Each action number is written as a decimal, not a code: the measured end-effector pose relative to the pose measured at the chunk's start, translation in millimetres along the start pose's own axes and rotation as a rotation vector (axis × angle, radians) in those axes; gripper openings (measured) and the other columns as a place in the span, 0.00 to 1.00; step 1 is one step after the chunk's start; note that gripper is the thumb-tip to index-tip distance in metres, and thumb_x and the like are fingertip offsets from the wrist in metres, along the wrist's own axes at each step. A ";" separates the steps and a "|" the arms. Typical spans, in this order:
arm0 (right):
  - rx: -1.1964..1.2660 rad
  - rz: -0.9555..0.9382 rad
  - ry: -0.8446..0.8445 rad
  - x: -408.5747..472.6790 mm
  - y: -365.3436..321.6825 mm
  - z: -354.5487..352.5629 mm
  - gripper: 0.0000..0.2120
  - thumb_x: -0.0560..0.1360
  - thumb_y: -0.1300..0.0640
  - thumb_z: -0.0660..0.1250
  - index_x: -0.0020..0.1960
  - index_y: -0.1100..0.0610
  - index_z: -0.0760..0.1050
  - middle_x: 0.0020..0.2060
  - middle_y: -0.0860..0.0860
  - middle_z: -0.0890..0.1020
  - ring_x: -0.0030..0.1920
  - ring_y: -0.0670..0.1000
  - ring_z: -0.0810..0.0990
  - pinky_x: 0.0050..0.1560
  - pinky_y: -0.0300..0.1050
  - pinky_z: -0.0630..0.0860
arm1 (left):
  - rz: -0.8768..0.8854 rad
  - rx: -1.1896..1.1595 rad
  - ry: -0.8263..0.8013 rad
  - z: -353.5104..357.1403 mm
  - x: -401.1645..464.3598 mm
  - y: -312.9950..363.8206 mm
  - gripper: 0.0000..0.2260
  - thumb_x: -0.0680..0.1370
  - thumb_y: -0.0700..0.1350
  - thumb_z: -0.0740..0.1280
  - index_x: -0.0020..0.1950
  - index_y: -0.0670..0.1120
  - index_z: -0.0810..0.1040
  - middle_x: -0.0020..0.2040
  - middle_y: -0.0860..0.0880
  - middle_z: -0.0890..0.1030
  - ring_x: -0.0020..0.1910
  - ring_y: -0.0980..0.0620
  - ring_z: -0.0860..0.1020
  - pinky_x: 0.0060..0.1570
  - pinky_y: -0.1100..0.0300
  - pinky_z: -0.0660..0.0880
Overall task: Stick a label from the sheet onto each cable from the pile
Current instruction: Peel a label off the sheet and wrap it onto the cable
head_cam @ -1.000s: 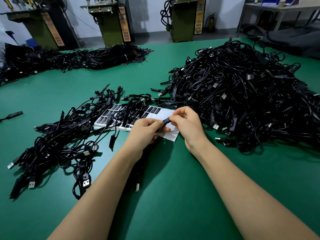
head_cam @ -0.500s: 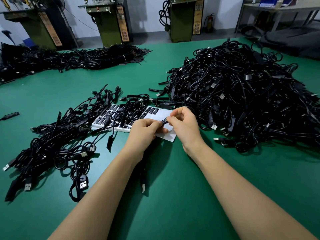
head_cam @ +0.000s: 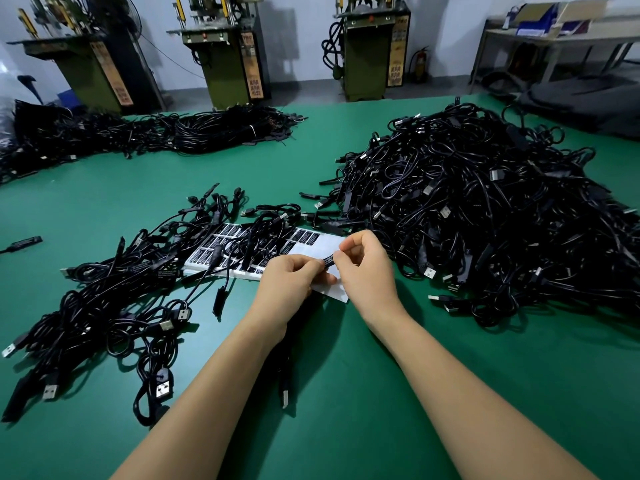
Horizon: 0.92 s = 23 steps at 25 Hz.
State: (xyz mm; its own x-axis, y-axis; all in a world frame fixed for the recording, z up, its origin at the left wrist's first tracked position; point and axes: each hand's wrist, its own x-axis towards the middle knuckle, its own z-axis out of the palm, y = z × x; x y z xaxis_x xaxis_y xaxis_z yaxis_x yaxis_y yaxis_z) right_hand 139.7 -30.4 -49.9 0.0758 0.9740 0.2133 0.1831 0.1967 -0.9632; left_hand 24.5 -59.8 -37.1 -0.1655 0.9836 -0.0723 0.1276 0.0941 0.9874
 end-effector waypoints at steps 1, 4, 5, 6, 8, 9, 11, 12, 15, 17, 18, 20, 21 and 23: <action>-0.001 -0.004 0.001 -0.1 -0.3 0.4 0.07 0.74 0.65 0.65 0.43 0.55 0.72 0.34 0.45 0.75 0.35 0.42 0.73 0.42 0.39 0.71 | 0.000 0.001 0.001 -0.1 0.3 0.1 0.12 0.79 0.41 0.64 0.38 0.41 0.82 0.32 0.50 0.83 0.21 0.62 0.71 0.23 0.73 0.65; -0.010 -0.009 0.001 0.0 -1.0 0.2 0.06 0.74 0.65 0.66 0.44 0.56 0.72 0.35 0.46 0.75 0.37 0.45 0.74 0.43 0.40 0.72 | -0.001 0.014 0.007 0.3 -0.2 1.9 0.12 0.79 0.41 0.64 0.37 0.42 0.81 0.32 0.50 0.84 0.22 0.62 0.72 0.23 0.72 0.65; -0.012 -0.009 0.003 0.5 -0.6 -0.1 0.06 0.74 0.65 0.66 0.44 0.55 0.72 0.35 0.45 0.75 0.37 0.44 0.74 0.43 0.39 0.71 | -0.002 0.016 0.006 0.9 -0.6 2.9 0.12 0.79 0.41 0.64 0.37 0.43 0.82 0.32 0.50 0.84 0.23 0.62 0.72 0.23 0.72 0.65; -0.014 -0.009 0.008 0.9 0.0 -0.7 0.06 0.74 0.65 0.66 0.43 0.55 0.72 0.34 0.45 0.75 0.36 0.43 0.73 0.42 0.37 0.71 | -0.005 0.013 0.001 1.1 -1.2 4.0 0.12 0.79 0.41 0.64 0.37 0.43 0.82 0.32 0.50 0.84 0.23 0.62 0.72 0.23 0.72 0.65; -0.011 -0.007 0.015 1.0 0.5 -1.4 0.08 0.73 0.66 0.66 0.43 0.54 0.72 0.35 0.45 0.75 0.35 0.40 0.73 0.39 0.32 0.70 | -0.021 -0.013 -0.021 1.5 -2.6 6.3 0.12 0.79 0.41 0.63 0.37 0.44 0.81 0.31 0.52 0.83 0.22 0.61 0.71 0.22 0.72 0.64; 0.000 -0.003 0.016 1.0 0.3 -1.8 0.09 0.73 0.66 0.65 0.42 0.53 0.71 0.35 0.45 0.75 0.34 0.39 0.73 0.37 0.30 0.69 | -0.036 -0.032 -0.030 1.4 -3.1 7.3 0.12 0.80 0.41 0.62 0.38 0.44 0.81 0.31 0.52 0.83 0.22 0.61 0.69 0.22 0.72 0.63; 0.032 0.007 0.014 0.9 -0.7 -1.8 0.10 0.73 0.67 0.65 0.41 0.53 0.71 0.35 0.47 0.75 0.32 0.37 0.74 0.35 0.28 0.69 | -0.059 -0.054 -0.028 -0.8 -3.2 9.0 0.12 0.80 0.40 0.61 0.39 0.45 0.80 0.31 0.52 0.83 0.22 0.59 0.64 0.21 0.70 0.61; 0.043 0.013 0.012 0.8 -1.3 -1.6 0.10 0.74 0.68 0.65 0.41 0.53 0.71 0.35 0.47 0.75 0.31 0.36 0.74 0.34 0.28 0.69 | -0.061 -0.051 -0.030 -2.0 -3.0 9.4 0.12 0.80 0.39 0.61 0.39 0.45 0.79 0.30 0.52 0.82 0.22 0.58 0.63 0.21 0.70 0.60; 0.041 0.029 0.009 0.7 -2.0 -1.6 0.08 0.74 0.67 0.65 0.42 0.55 0.72 0.35 0.48 0.75 0.32 0.40 0.74 0.34 0.29 0.69 | -0.067 -0.038 -0.047 -2.9 -2.9 10.0 0.12 0.80 0.38 0.60 0.39 0.45 0.79 0.30 0.53 0.82 0.22 0.58 0.62 0.21 0.70 0.59; 0.042 0.029 0.007 0.6 -2.2 -1.9 0.07 0.74 0.67 0.64 0.43 0.56 0.72 0.35 0.48 0.75 0.33 0.41 0.74 0.35 0.29 0.70 | -0.071 -0.037 -0.048 -3.0 -2.9 9.9 0.12 0.80 0.38 0.60 0.40 0.45 0.79 0.30 0.53 0.82 0.22 0.58 0.62 0.21 0.70 0.59; 0.047 0.027 0.007 0.2 -2.5 -2.2 0.07 0.74 0.67 0.64 0.43 0.56 0.72 0.35 0.48 0.75 0.33 0.40 0.74 0.35 0.29 0.70 | -0.071 -0.034 -0.049 -3.2 -2.8 9.9 0.12 0.80 0.38 0.60 0.40 0.45 0.79 0.29 0.53 0.81 0.22 0.59 0.62 0.21 0.70 0.59; 0.049 0.028 0.006 0.0 -3.2 -2.2 0.08 0.74 0.67 0.64 0.43 0.55 0.72 0.35 0.48 0.75 0.33 0.40 0.75 0.35 0.28 0.70 | -0.071 -0.028 -0.054 -3.7 -2.6 9.9 0.12 0.80 0.38 0.60 0.41 0.45 0.80 0.29 0.54 0.81 0.22 0.59 0.62 0.21 0.70 0.59; 0.043 0.030 0.006 0.2 -3.3 -2.0 0.08 0.74 0.67 0.64 0.43 0.54 0.72 0.35 0.48 0.75 0.33 0.40 0.74 0.35 0.29 0.70 | -0.073 -0.029 -0.055 -3.8 -2.4 9.7 0.12 0.80 0.39 0.60 0.41 0.45 0.80 0.29 0.54 0.81 0.22 0.59 0.63 0.21 0.70 0.59; 0.025 0.027 0.005 0.1 -2.9 -1.7 0.08 0.74 0.66 0.65 0.43 0.54 0.71 0.35 0.48 0.76 0.35 0.43 0.74 0.38 0.34 0.72 | -0.077 -0.039 -0.046 -3.7 -2.1 9.1 0.12 0.80 0.40 0.61 0.39 0.45 0.80 0.29 0.54 0.81 0.23 0.59 0.63 0.21 0.71 0.60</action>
State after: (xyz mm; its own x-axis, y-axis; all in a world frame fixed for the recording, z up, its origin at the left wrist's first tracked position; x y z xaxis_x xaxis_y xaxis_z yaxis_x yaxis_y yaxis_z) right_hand 140.8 -31.0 -46.8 0.0858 0.9785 0.1876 0.1561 0.1728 -0.9725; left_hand 22.4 -61.6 -27.4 -0.1285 0.9797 -0.1541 0.0776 0.1648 0.9833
